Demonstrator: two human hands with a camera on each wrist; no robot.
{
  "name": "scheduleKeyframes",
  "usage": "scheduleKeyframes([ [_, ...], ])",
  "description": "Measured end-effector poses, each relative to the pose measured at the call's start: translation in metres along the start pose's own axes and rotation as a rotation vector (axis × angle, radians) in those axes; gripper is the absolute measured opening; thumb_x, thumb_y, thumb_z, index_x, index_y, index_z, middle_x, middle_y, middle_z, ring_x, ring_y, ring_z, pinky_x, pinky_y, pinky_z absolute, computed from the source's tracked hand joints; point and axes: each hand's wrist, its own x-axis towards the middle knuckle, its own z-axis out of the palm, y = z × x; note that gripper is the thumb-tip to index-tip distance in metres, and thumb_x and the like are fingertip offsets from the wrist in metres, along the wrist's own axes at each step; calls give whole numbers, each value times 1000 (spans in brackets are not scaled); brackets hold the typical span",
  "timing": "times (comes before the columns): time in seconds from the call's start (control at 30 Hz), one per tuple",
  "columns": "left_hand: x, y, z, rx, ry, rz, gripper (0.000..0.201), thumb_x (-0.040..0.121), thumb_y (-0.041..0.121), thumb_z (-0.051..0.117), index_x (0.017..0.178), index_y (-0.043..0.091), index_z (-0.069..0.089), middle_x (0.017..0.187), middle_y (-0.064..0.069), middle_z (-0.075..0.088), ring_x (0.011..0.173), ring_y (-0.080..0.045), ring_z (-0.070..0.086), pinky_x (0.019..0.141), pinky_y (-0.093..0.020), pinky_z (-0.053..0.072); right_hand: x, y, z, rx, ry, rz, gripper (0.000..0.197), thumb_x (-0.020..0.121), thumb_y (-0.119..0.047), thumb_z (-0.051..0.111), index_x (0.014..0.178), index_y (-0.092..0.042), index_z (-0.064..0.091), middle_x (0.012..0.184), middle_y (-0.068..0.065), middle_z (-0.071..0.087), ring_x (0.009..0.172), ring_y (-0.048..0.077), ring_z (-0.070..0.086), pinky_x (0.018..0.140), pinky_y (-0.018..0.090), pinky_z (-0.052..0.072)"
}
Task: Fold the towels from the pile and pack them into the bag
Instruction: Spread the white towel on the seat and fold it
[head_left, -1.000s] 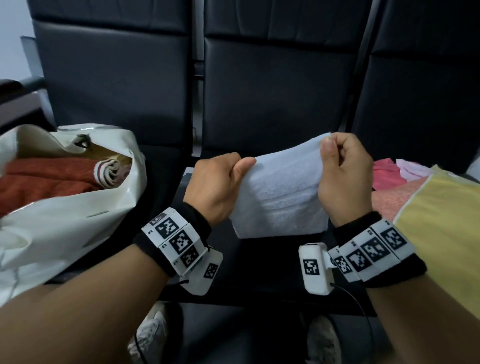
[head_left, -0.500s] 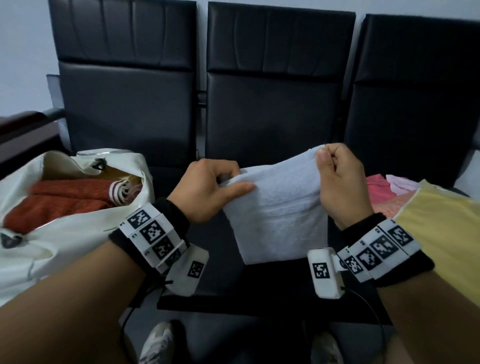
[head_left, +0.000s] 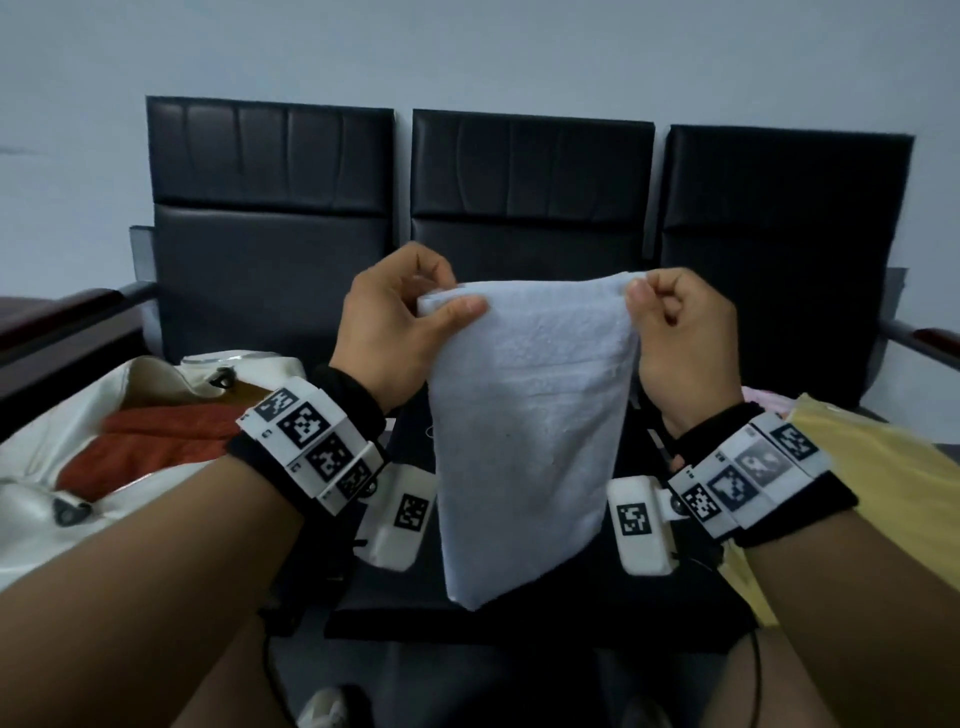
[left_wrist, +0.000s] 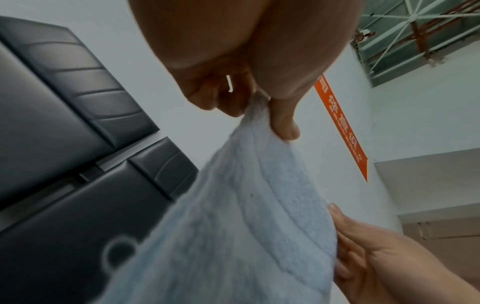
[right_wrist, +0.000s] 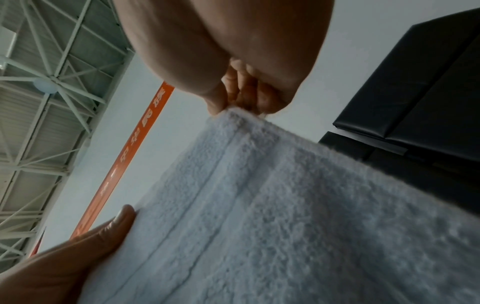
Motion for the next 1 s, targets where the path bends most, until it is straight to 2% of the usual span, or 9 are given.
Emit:
scheduleKeyframes([
  [0.1,0,17,-11,94,-15,-55,39,76,35,89,108,24,71,86,4,75,82,-11,73,74,-32,61,0,-14,-10,7,-13,3,8,100,-21,61,107,-18,65,84,-7,71,79,-1,67,77,19,55],
  [0.17,-1,26,-16,110,-39,-80,27,75,32,90,96,23,76,86,6,77,84,-9,74,78,-34,62,0,-19,-14,-13,-42,6,17,99,-18,63,115,-20,66,89,-5,74,88,2,70,87,24,56],
  [0.23,-3,31,-18,142,-55,-90,17,76,31,89,84,23,77,82,7,77,80,-8,74,74,-32,62,0,-20,-16,-52,-58,-6,12,97,-18,65,105,-23,73,91,-5,76,90,7,72,90,35,58],
  [0.4,-6,27,-17,268,-37,-123,18,82,42,83,79,28,72,78,8,72,79,-13,71,73,-36,61,-5,-15,-12,-154,-109,61,15,101,-26,59,92,-20,71,74,1,71,67,16,65,73,44,59],
  [0.57,-7,13,-5,244,-68,-207,18,92,34,75,84,20,66,81,-1,73,61,-12,74,54,-29,54,-10,-5,-2,-90,-187,135,17,106,-20,49,106,-9,61,77,4,69,58,11,71,48,23,49],
  [0.67,0,-1,0,303,-109,-235,19,95,34,71,85,19,65,79,-2,69,50,-13,70,48,-27,53,-8,2,8,74,-242,210,16,108,-17,44,113,-6,54,102,12,68,75,19,77,60,27,60],
  [0.77,13,-19,6,339,-104,-261,19,97,35,67,84,21,63,83,-1,67,46,-11,65,46,-23,52,4,17,21,126,-271,270,15,108,-16,42,114,-6,52,108,14,66,82,20,77,72,31,63],
  [0.9,43,-40,19,182,-33,-321,17,97,28,68,83,19,63,87,-9,72,67,-19,75,65,-38,64,33,36,45,181,-255,279,12,108,-15,42,104,-12,53,115,15,65,92,20,75,79,30,62],
  [1.0,76,-48,25,226,-11,-242,19,93,32,70,78,24,61,74,3,65,72,-18,65,69,-36,58,69,43,58,204,-202,211,12,107,-14,43,105,-13,54,120,17,63,107,24,70,90,35,60],
])
